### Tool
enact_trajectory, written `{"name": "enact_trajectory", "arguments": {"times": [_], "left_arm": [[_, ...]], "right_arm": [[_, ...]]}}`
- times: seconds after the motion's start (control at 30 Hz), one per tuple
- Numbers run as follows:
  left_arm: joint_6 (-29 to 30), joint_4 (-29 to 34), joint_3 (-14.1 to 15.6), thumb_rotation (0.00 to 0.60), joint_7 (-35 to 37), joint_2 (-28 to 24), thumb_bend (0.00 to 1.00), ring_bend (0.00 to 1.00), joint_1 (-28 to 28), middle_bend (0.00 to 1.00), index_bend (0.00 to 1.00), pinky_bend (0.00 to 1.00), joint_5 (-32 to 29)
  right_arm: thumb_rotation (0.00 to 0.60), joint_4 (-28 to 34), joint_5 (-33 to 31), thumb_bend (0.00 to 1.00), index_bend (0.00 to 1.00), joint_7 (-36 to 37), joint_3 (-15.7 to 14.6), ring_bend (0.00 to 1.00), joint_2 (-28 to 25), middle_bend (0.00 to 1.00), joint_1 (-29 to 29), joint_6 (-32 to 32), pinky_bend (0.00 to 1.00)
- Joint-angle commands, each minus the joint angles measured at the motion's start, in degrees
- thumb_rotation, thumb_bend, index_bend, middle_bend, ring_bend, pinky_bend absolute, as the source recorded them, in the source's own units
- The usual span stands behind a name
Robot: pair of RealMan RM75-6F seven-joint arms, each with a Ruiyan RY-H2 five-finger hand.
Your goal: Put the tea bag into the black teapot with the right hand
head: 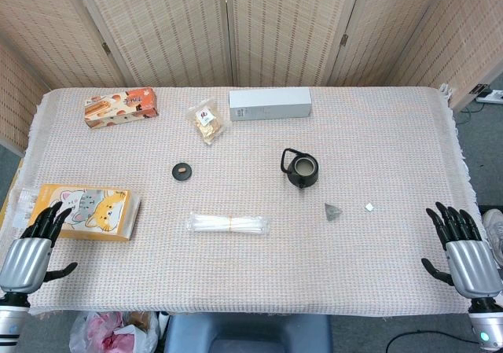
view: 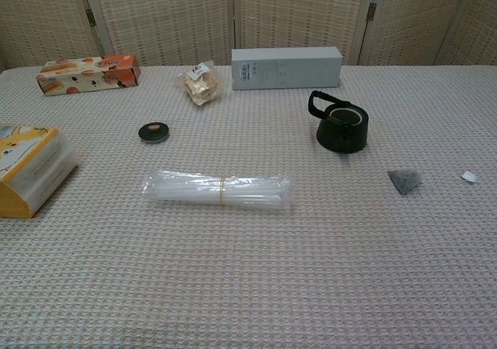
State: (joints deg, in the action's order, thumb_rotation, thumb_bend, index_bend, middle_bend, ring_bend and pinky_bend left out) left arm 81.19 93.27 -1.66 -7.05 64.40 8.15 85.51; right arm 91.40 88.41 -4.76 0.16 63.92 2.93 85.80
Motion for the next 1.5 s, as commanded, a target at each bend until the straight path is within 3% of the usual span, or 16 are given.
{"name": "enact_trajectory", "arguments": {"times": [0.03, 0.27, 0.47, 0.6, 0.83, 1.2, 1.5], "left_arm": [[-0.1, 0.0, 0.0, 0.600, -0.1, 0.1, 0.11, 0.02, 0.0, 0.00, 0.00, 0.28, -0.1], [-0.4, 0.4, 0.2, 0.600, -0.4, 0.2, 0.11, 0.02, 0.3, 0.00, 0.00, 0.28, 0.3], [-0.7, 0.1, -0.2, 0.600, 0.7, -0.2, 0.11, 0.02, 0.5, 0.00, 0.00, 0.28, -0.5], [-1.0, 0.1, -0.3, 0.600, 0.8, -0.2, 0.11, 0.02, 0.6, 0.00, 0.00, 0.28, -0.9], [-0.9, 0.3, -0.3, 0.600, 0.9, -0.2, 0.11, 0.03, 0.3, 0.00, 0.00, 0.28, -1.5], [-2.9, 0.0, -0.7, 0.600, 1.2, -0.3, 0.11, 0.03, 1.0, 0.00, 0.00, 0.28, -3.5], [-4.0, 0.0, -0.7, 0.600, 0.7, -0.5, 0.11, 0.03, 1.5, 0.00, 0.00, 0.28, -4.3]], "right_arm": [[0.600, -0.1, -0.3, 0.14, 0.00, 0.1, 0.1, 0.00, -0.1, 0.00, 0.2, -0.6, 0.00], [0.600, -0.8, -0.8, 0.14, 0.00, 1.3, 0.4, 0.00, -0.1, 0.00, 1.1, -2.6, 0.00], [0.600, -3.4, -3.9, 0.16, 0.00, -0.5, 1.9, 0.00, 0.9, 0.00, 5.1, -9.9, 0.00], [0.600, -7.2, -4.6, 0.18, 0.13, -0.4, 3.7, 0.00, 3.0, 0.00, 9.1, -14.5, 0.00], [0.600, -16.0, -6.1, 0.22, 0.26, 0.2, 5.9, 0.00, 10.4, 0.00, 13.5, -18.0, 0.00], [0.600, -26.0, -8.4, 0.23, 0.38, 1.6, 6.0, 0.00, 17.6, 0.04, 18.6, -26.0, 0.00], [0.600, -30.9, -9.3, 0.24, 0.38, 3.6, 6.0, 0.00, 20.5, 0.05, 21.3, -29.7, 0.00]]}}
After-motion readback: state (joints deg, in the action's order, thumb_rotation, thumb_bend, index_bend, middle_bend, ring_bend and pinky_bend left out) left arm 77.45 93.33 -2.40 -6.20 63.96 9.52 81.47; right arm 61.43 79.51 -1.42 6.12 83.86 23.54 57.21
